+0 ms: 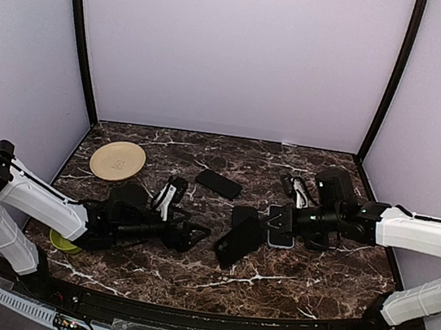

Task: Put the phone into the phone case
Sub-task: Pass from the right arm to the left

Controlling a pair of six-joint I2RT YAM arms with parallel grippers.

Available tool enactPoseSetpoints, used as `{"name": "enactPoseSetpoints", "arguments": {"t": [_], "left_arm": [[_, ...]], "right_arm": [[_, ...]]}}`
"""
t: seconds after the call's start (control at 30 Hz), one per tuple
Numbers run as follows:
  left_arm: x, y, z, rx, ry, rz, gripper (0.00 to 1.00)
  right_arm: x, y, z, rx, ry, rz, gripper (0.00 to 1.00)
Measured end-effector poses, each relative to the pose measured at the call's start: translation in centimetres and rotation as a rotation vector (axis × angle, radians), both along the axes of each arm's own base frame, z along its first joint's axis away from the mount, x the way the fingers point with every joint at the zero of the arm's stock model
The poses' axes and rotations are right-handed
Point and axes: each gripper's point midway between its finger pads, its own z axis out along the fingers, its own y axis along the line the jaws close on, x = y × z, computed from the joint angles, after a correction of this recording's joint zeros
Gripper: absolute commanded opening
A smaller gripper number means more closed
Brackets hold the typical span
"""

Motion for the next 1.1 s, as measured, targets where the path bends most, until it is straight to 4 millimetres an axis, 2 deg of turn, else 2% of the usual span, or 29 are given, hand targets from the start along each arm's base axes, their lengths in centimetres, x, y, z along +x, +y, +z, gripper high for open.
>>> {"name": "enactPoseSetpoints", "arguments": {"t": [0.23,0.37,0.53,0.67,0.73,0.9,1.03,1.1], "left_arm": [[-2.0,-1.5,-0.9,0.017,-0.004,-0.160,0.95],[-3.5,-2.7,-0.1,0.006,-0.048,-0.290,0.91],[-5.7,-3.5,0.9,-0.027,-0.079,-0.433,0.88],[-7.6,-4.0,1.4,-0.056,-0.079,-0.533,0.86],[-8.3,-4.2,1.8,-0.075,-0.082,-0.570,0.79],[-9.2,-4.4,2.2,-0.089,-0.083,-0.616,0.43],[-9.6,-4.7,2.6,-0.103,-0.079,-0.646,0.32],[-9.7,-4.7,2.7,-0.106,-0.079,-0.655,0.19]], "right_arm": [[-4.2,1.5,2.2,0.088,-0.015,0.213,0.00],[-6.8,2.1,3.4,0.100,-0.071,0.361,0.00],[-7.6,2.3,5.4,0.126,-0.163,0.444,0.00],[-7.7,2.5,5.9,0.134,-0.196,0.468,0.00],[-7.7,2.5,6.0,0.135,-0.203,0.475,0.00],[-7.8,2.7,6.8,0.153,-0.224,0.491,0.00],[-7.7,3.0,7.6,0.170,-0.245,0.502,0.00],[-7.8,3.0,7.7,0.177,-0.248,0.507,0.00]]}}
